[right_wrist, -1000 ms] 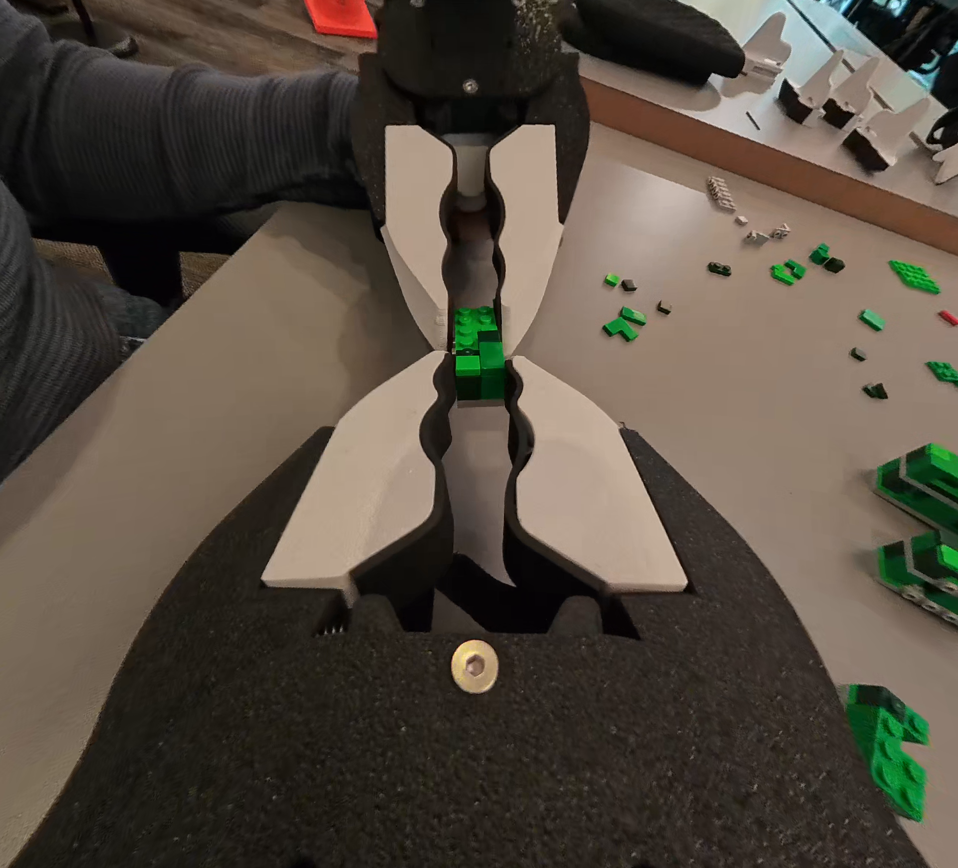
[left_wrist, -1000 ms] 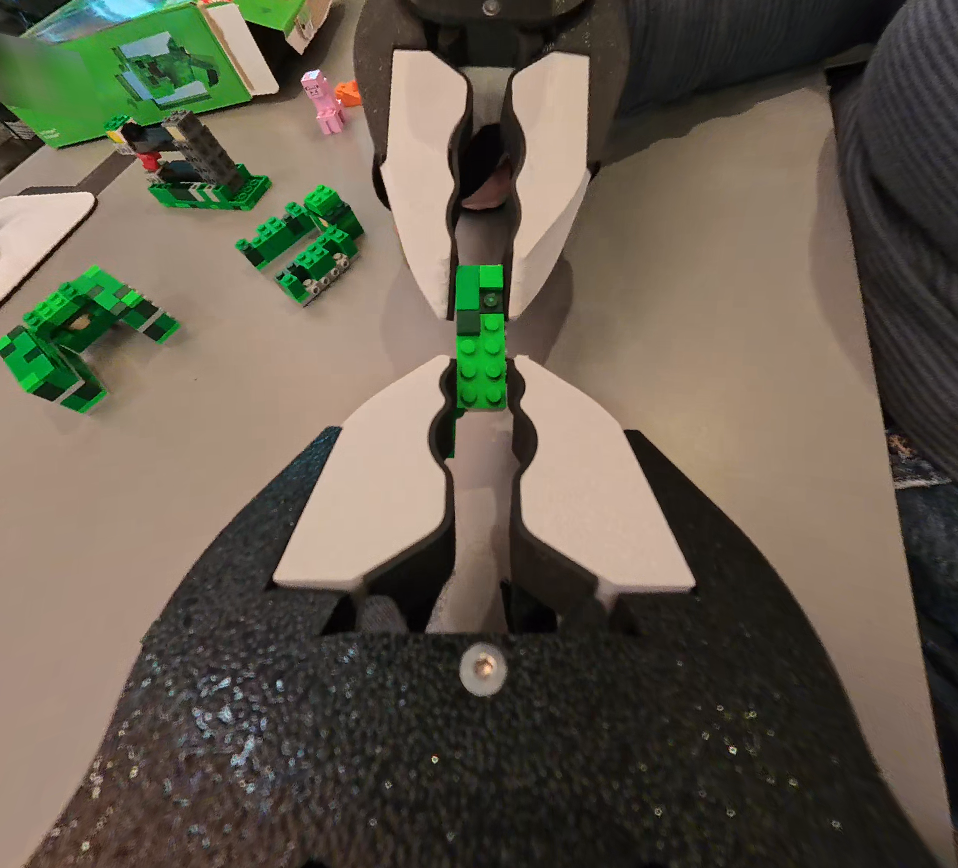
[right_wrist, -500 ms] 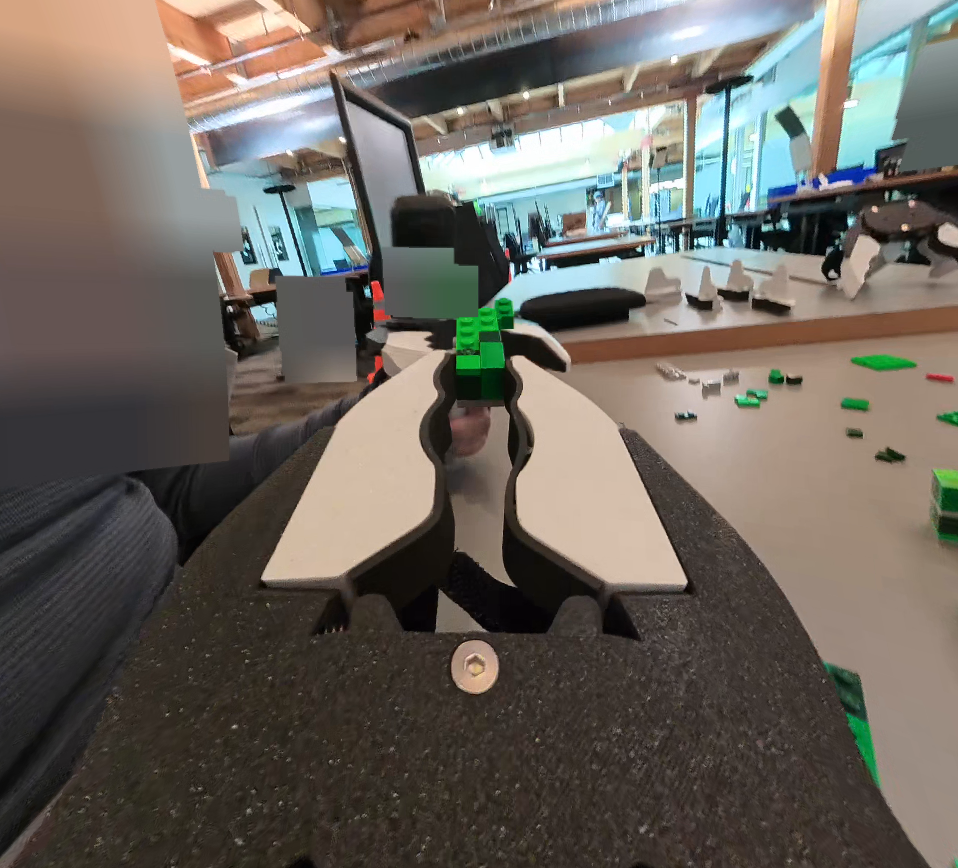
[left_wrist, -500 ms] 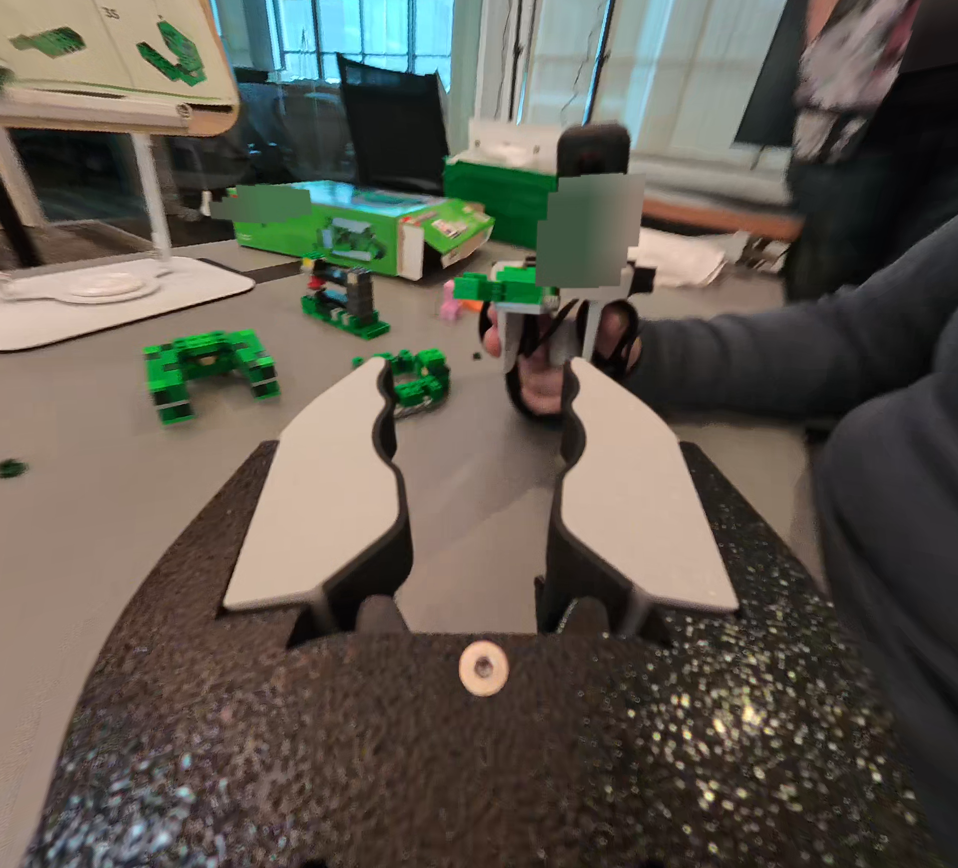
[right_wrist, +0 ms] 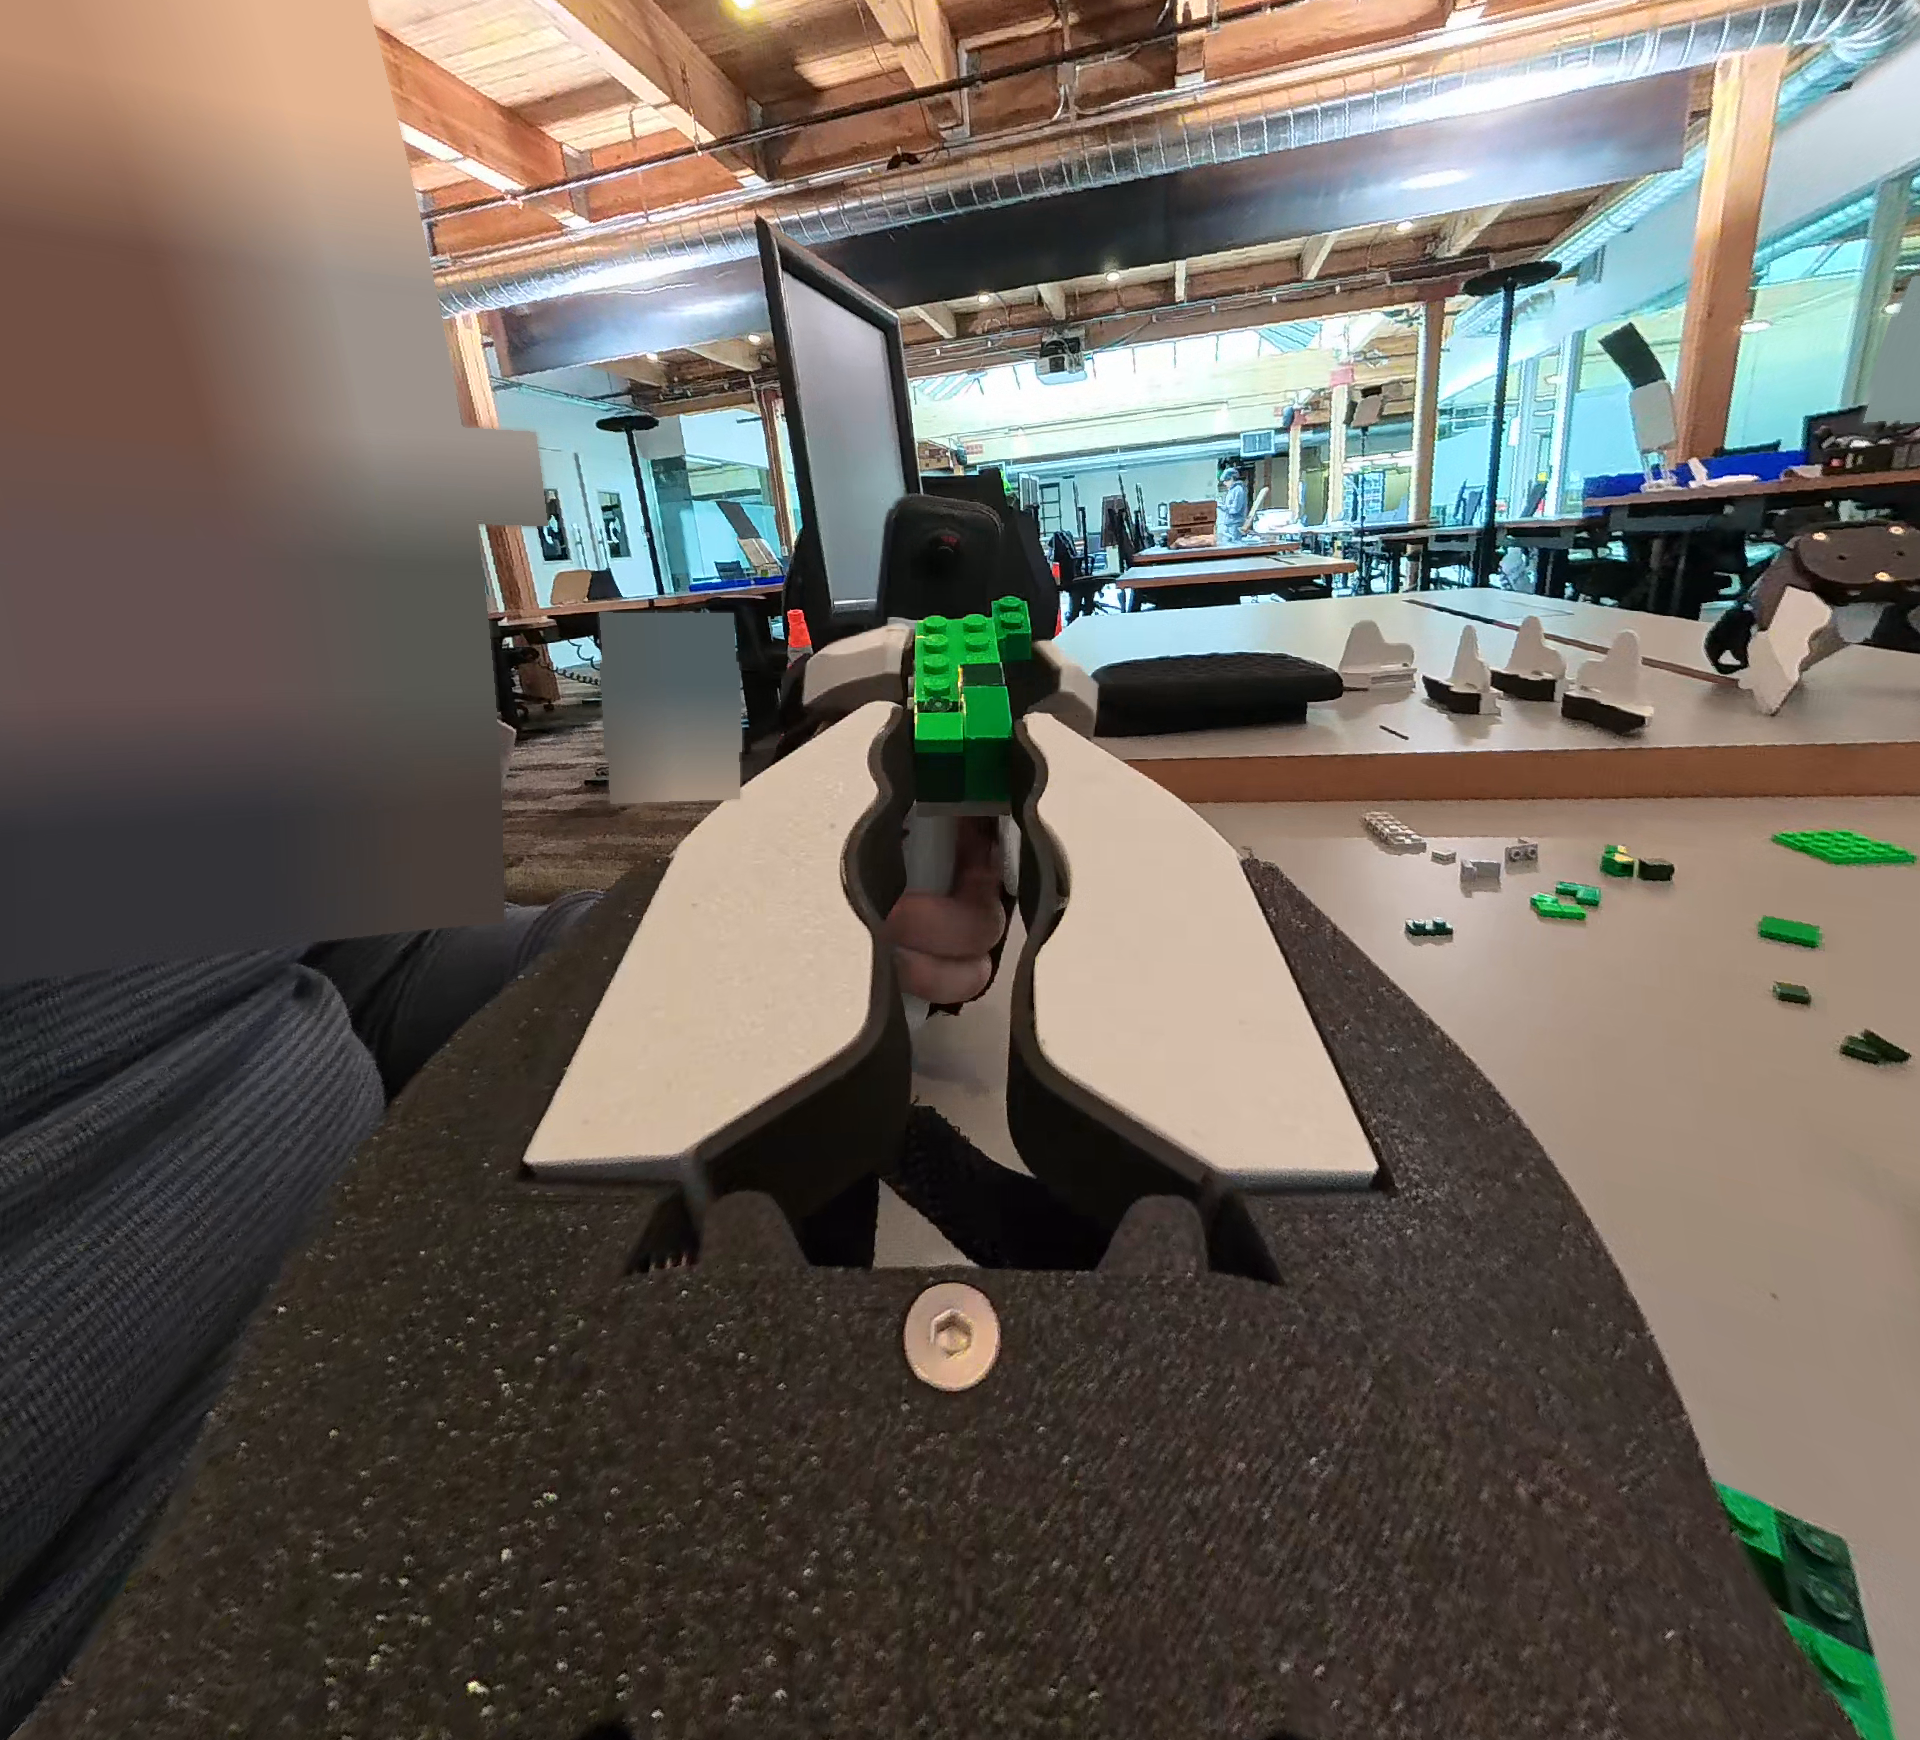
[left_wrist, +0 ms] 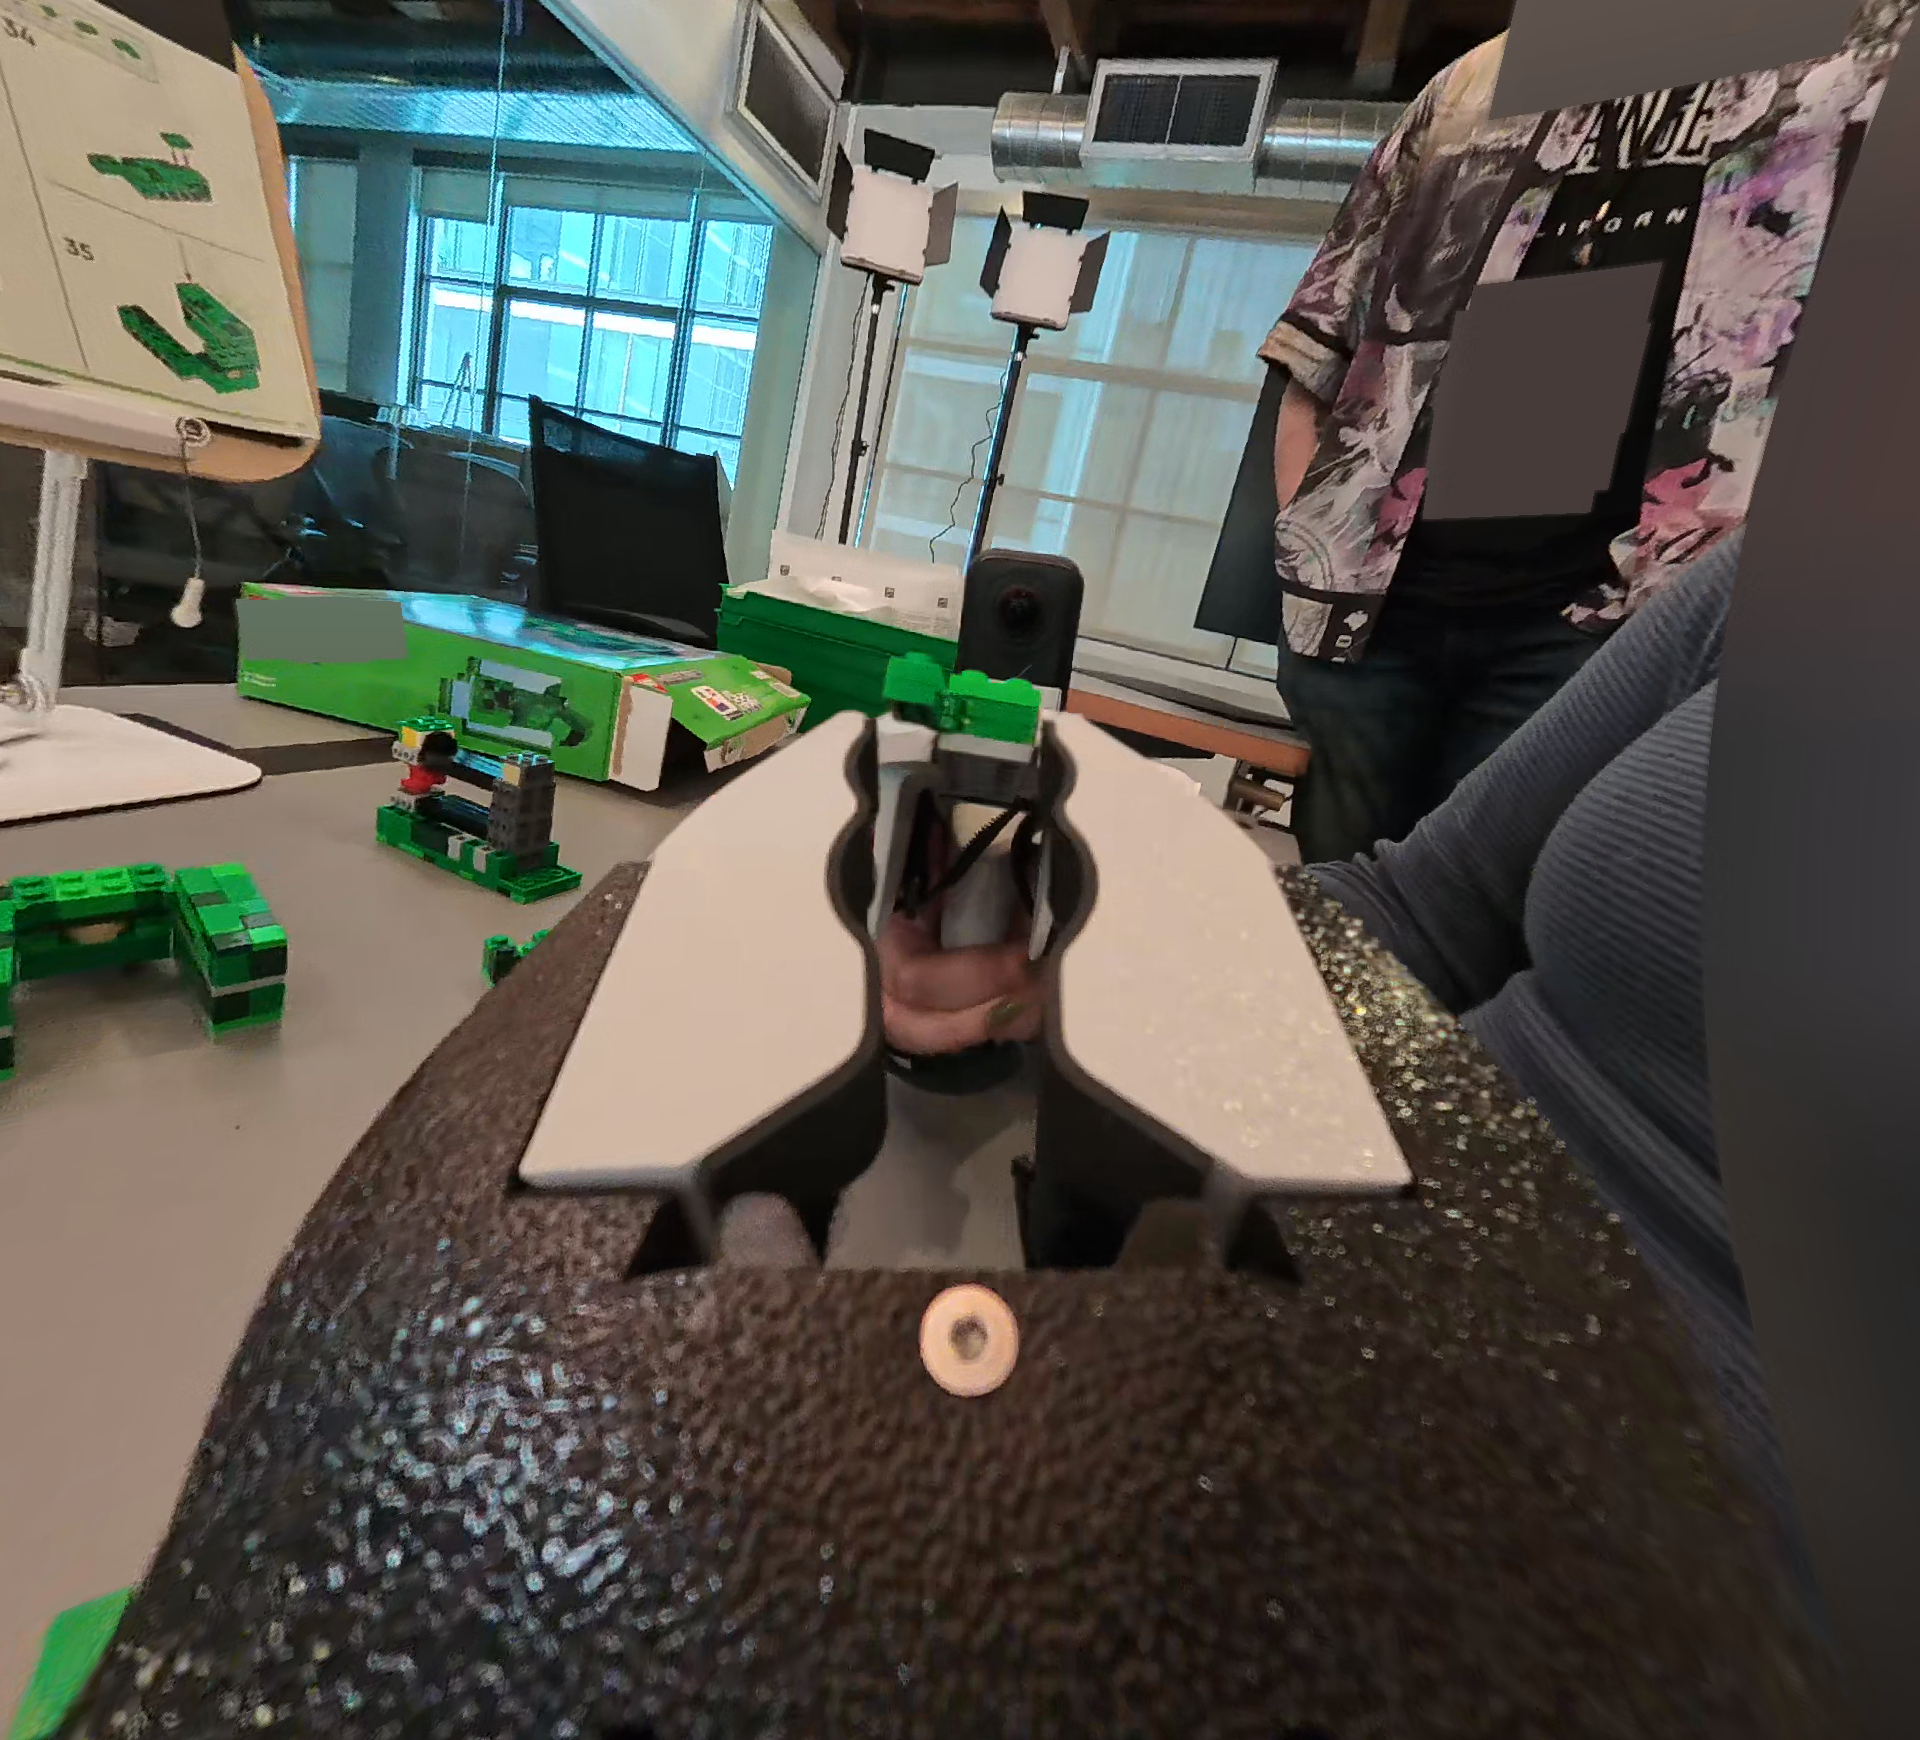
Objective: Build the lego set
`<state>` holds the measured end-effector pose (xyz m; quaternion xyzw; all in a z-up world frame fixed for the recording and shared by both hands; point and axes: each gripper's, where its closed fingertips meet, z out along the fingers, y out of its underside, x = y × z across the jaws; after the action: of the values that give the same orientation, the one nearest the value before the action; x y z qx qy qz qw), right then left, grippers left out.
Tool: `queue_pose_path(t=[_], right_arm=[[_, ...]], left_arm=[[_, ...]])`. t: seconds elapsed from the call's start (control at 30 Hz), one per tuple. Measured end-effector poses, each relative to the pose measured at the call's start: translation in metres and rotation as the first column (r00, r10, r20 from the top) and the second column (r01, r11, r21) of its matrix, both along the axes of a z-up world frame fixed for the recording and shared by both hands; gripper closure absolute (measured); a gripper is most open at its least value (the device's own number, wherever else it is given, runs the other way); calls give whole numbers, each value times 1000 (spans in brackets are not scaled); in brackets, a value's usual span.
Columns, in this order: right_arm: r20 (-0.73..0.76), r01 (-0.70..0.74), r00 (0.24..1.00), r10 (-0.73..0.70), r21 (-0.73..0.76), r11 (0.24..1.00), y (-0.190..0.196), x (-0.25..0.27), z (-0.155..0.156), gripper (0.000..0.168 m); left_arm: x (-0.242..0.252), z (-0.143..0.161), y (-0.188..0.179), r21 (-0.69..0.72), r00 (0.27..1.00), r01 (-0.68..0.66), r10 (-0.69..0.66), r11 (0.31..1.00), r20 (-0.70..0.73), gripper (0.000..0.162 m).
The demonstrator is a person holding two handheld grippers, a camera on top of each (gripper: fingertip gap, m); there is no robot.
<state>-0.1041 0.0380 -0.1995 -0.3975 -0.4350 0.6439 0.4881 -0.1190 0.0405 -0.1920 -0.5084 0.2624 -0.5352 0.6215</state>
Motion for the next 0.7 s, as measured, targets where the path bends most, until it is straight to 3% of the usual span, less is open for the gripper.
queue_pose_path(t=[0.33,0.4,0.5,0.7], right_arm=[[-18,-3,1000,3,-8,1000,0,-2,-1,152],[-15,-4,1000,4,-7,1000,1,-2,-1,152],[-11,-28,1000,28,2,1000,-3,-2,-2,151],[-15,-30,999,30,-17,999,-2,-2,-4,151]], left_arm=[[-1,1,-2,7,1000,26,-27,1000,16,135],[-1,1,-3,12,999,31,-32,999,10,146],[1,0,-7,80,999,0,4,997,-46,146],[1,0,-7,86,999,-8,13,996,-52,146]])
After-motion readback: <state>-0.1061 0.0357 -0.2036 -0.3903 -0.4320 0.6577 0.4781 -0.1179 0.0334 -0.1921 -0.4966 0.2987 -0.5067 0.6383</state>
